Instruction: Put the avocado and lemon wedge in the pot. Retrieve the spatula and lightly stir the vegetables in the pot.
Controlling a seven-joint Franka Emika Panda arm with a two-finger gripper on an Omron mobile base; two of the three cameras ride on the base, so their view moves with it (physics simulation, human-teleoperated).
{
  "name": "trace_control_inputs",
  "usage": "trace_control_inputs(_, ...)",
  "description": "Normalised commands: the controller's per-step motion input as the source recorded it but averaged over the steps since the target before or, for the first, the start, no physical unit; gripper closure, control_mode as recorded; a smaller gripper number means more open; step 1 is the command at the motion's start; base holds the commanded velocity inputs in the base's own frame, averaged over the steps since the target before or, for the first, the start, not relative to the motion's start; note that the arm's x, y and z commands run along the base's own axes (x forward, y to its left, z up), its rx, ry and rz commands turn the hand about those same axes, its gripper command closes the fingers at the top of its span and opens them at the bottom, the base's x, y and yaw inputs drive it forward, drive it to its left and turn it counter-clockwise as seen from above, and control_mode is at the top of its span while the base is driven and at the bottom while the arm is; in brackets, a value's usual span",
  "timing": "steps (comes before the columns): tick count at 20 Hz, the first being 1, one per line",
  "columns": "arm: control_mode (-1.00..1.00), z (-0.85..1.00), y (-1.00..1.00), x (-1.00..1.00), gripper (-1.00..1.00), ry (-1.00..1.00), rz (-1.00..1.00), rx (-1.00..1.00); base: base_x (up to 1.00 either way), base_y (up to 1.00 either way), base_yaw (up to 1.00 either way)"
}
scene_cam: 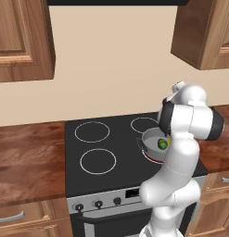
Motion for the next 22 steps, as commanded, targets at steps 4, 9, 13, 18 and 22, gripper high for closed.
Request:
trace_control_inputs(4, -1.00, -0.04, 0.00, 0.00, 1.00, 0.28, 0.00, -0.08, 0.00, 0.00, 0.00)
trace_control_inputs(9, -1.00, 0.01, -0.04, 0.00, 1.00, 0.11, 0.00, 0.00, 0.00, 0.00, 0.00)
trace_control_inputs(13, -1.00, 0.11, -0.13, 0.00, 1.00, 0.06, 0.00, 0.00, 0.00, 0.00, 0.00)
trace_control_inputs(18, -1.00, 0.42, -0.17, 0.00, 1.00, 0.06, 0.00, 0.00, 0.00, 0.00, 0.00)
trace_control_inputs(22, -1.00, 0.11, -0.25, -0.05, 1.00, 0.18, 0.00, 0.00, 0.00, 0.00, 0.00)
